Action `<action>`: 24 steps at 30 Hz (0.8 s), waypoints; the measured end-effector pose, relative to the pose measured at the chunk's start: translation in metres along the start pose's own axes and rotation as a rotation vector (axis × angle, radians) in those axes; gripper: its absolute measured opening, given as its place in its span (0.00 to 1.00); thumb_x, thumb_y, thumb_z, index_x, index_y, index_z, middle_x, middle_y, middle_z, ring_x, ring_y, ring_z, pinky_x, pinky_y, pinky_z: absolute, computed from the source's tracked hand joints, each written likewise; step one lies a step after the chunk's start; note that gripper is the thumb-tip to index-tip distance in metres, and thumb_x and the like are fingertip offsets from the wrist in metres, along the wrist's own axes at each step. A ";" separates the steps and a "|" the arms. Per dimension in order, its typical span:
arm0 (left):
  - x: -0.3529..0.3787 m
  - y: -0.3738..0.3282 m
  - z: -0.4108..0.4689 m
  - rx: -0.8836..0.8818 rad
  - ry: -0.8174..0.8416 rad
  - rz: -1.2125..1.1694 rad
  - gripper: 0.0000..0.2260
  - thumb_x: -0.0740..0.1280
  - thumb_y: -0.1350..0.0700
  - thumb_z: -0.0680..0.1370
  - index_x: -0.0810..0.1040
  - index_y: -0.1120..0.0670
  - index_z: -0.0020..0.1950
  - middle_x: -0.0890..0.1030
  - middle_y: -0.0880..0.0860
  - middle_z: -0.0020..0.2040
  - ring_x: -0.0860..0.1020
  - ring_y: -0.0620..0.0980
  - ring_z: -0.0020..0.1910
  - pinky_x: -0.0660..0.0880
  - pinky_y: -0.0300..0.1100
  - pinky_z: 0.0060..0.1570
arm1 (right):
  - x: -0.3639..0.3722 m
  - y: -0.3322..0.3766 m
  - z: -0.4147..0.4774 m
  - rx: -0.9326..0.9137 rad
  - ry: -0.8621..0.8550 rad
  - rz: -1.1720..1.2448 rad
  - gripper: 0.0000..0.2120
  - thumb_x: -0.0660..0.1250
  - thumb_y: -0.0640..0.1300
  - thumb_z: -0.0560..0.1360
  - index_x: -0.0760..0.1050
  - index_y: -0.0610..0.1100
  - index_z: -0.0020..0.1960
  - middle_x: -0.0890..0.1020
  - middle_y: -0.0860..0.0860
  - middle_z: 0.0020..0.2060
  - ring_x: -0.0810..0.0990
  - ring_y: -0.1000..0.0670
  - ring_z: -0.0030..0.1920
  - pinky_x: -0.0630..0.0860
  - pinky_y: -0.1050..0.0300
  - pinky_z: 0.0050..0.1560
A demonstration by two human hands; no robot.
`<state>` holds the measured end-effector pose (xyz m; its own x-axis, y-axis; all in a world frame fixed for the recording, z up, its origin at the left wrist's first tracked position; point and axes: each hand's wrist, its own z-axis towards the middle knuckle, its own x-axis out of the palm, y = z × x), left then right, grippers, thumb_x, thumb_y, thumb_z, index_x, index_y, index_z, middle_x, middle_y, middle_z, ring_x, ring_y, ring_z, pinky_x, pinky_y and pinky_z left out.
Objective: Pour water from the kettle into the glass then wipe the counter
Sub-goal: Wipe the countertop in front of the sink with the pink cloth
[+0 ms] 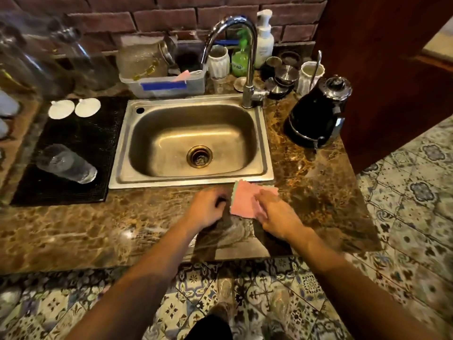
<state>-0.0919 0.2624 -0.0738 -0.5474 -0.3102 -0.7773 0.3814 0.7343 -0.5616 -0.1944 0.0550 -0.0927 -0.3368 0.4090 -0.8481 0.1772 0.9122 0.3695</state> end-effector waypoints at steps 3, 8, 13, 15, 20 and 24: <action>-0.008 0.029 -0.014 -0.086 -0.070 0.010 0.13 0.67 0.59 0.79 0.83 0.56 0.62 0.85 0.57 0.59 0.81 0.59 0.60 0.76 0.50 0.62 | 0.014 0.015 0.011 -0.018 -0.012 -0.004 0.26 0.60 0.48 0.84 0.63 0.43 0.81 0.61 0.44 0.82 0.59 0.44 0.81 0.53 0.55 0.79; -0.014 0.073 -0.051 -0.163 -0.184 -0.009 0.14 0.68 0.57 0.80 0.80 0.54 0.66 0.83 0.55 0.63 0.79 0.55 0.62 0.73 0.47 0.65 | 0.033 0.019 0.013 -0.048 -0.020 -0.072 0.26 0.56 0.50 0.86 0.61 0.43 0.82 0.50 0.44 0.84 0.49 0.45 0.84 0.49 0.56 0.82; -0.017 0.109 -0.089 -0.209 -0.285 0.054 0.14 0.66 0.55 0.82 0.80 0.56 0.66 0.83 0.57 0.61 0.80 0.58 0.60 0.74 0.51 0.62 | 0.039 0.015 0.009 -0.028 -0.075 0.051 0.23 0.56 0.47 0.87 0.63 0.45 0.82 0.54 0.46 0.84 0.54 0.46 0.83 0.47 0.58 0.80; -0.018 0.123 -0.103 -0.235 -0.335 0.048 0.13 0.65 0.55 0.83 0.81 0.58 0.64 0.83 0.59 0.59 0.80 0.59 0.59 0.75 0.51 0.60 | 0.039 0.011 0.008 -0.010 -0.125 -0.020 0.21 0.56 0.46 0.87 0.67 0.45 0.80 0.61 0.44 0.82 0.62 0.44 0.81 0.53 0.56 0.79; -0.018 0.169 -0.159 -0.280 -0.420 0.088 0.15 0.63 0.52 0.84 0.80 0.57 0.66 0.83 0.57 0.61 0.80 0.58 0.61 0.76 0.51 0.60 | 0.040 0.014 0.002 0.087 -0.279 0.193 0.14 0.56 0.46 0.86 0.74 0.41 0.66 0.82 0.37 0.59 0.82 0.33 0.55 0.77 0.39 0.59; -0.014 0.209 -0.199 -0.380 -0.420 0.140 0.20 0.59 0.48 0.85 0.76 0.58 0.72 0.79 0.58 0.68 0.76 0.59 0.67 0.73 0.54 0.66 | 0.043 0.016 0.003 0.211 -0.400 0.364 0.19 0.52 0.51 0.87 0.73 0.39 0.66 0.80 0.32 0.60 0.80 0.28 0.57 0.76 0.37 0.59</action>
<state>-0.1524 0.5403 -0.1243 -0.1391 -0.3504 -0.9262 0.0928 0.9266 -0.3645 -0.2027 0.0869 -0.1244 0.1491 0.6160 -0.7735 0.4104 0.6732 0.6151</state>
